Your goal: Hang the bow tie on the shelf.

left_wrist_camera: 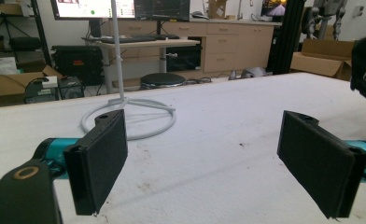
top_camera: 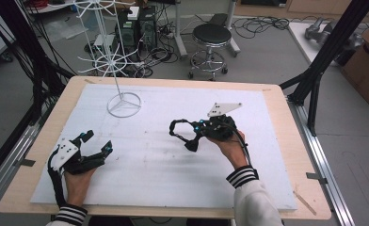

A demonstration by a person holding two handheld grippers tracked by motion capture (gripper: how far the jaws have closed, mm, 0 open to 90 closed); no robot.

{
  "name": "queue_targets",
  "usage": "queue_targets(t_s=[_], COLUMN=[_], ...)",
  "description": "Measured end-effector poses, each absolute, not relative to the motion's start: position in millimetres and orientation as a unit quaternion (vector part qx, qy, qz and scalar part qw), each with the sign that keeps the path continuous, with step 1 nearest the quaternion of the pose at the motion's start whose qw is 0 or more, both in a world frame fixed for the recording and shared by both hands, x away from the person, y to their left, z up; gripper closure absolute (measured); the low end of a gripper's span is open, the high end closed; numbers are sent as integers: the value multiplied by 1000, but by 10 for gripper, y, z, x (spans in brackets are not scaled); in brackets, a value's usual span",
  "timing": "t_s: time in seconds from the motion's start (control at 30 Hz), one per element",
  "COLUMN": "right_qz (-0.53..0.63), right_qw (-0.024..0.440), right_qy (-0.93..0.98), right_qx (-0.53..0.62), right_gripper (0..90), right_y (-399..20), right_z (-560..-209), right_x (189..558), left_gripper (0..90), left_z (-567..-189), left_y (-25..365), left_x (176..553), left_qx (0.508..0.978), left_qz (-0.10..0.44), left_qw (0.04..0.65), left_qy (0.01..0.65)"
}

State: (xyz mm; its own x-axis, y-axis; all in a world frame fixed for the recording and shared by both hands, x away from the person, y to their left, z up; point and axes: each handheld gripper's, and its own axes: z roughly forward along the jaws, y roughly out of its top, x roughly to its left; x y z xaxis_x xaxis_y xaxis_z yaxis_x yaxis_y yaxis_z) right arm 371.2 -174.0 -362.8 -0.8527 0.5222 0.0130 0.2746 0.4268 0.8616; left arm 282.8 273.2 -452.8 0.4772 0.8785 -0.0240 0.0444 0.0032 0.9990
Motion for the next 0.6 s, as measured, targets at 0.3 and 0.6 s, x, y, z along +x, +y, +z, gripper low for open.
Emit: queue_targets(t_s=[0.3, 0.6], right_qz=[556, 590], right_qw=[142, 154], right_qy=[783, 757], right_qx=[241, 234], right_gripper=[886, 886], right_y=[-1682, -1549], right_z=[-3536, -3415], right_x=[3723, 3758], left_gripper=[165, 165], left_z=[-4528, -4527], left_y=[2732, 2729], left_x=[2828, 2830], left_qx=[616, 617], left_qz=[347, 348], left_qw=[600, 598], left_qy=[374, 375])
